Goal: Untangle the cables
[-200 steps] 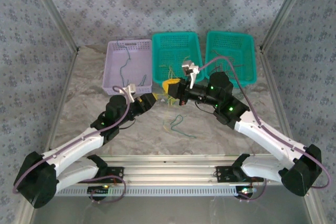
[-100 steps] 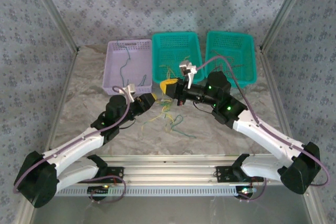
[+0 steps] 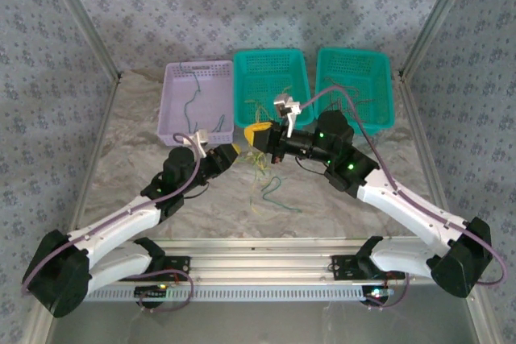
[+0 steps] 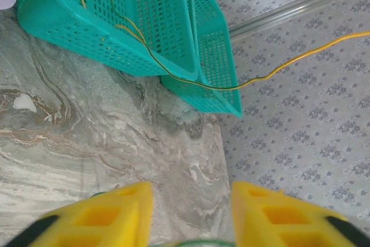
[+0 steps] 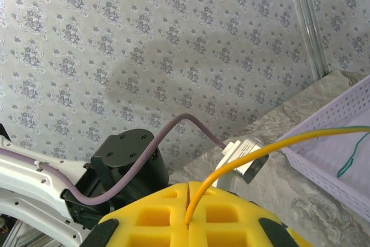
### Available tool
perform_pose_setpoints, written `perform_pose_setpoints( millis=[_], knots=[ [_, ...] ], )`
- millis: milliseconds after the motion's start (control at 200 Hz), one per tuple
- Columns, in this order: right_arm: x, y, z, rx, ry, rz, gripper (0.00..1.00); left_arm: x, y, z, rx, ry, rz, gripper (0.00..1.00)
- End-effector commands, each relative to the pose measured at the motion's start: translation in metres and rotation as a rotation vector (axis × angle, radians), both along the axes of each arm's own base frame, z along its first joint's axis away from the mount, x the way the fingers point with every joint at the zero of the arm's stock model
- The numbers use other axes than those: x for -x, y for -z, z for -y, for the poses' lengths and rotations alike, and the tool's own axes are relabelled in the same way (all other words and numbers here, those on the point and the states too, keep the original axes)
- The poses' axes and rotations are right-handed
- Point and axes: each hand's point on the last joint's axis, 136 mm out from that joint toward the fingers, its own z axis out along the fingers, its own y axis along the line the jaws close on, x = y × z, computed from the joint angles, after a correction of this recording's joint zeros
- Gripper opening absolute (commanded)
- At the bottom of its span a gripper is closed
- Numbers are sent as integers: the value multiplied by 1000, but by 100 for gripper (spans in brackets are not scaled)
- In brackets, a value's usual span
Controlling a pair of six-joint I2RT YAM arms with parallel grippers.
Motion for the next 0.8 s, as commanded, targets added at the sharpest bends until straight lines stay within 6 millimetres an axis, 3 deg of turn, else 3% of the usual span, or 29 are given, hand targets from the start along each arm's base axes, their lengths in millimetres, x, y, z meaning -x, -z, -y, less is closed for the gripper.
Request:
perform_pose_setpoints(
  millis=[0, 100, 200, 320, 435, 695, 794],
  knots=[
    [5, -25, -2, -49, -23, 50, 0, -3, -22, -2, 40, -11, 57, 30],
    [5, -23, -3, -47, -22, 47, 0, -3, -23, -2, 51, -10, 54, 27],
    [3, -20, -2, -42, -13, 47, 0, -1, -23, -2, 59, -5, 54, 30],
    [2, -20, 0, -35, -1, 54, 0, 3, -24, -4, 61, 0, 52, 53],
    [1, -22, 2, -35, 7, 55, 0, 7, -26, -9, 53, 1, 54, 64],
    [2, -25, -1, -39, -8, 53, 0, 9, -25, -8, 64, 8, 47, 62],
    [1, -25, -2, -38, -8, 53, 0, 10, -28, -8, 72, 12, 55, 46]
  ],
)
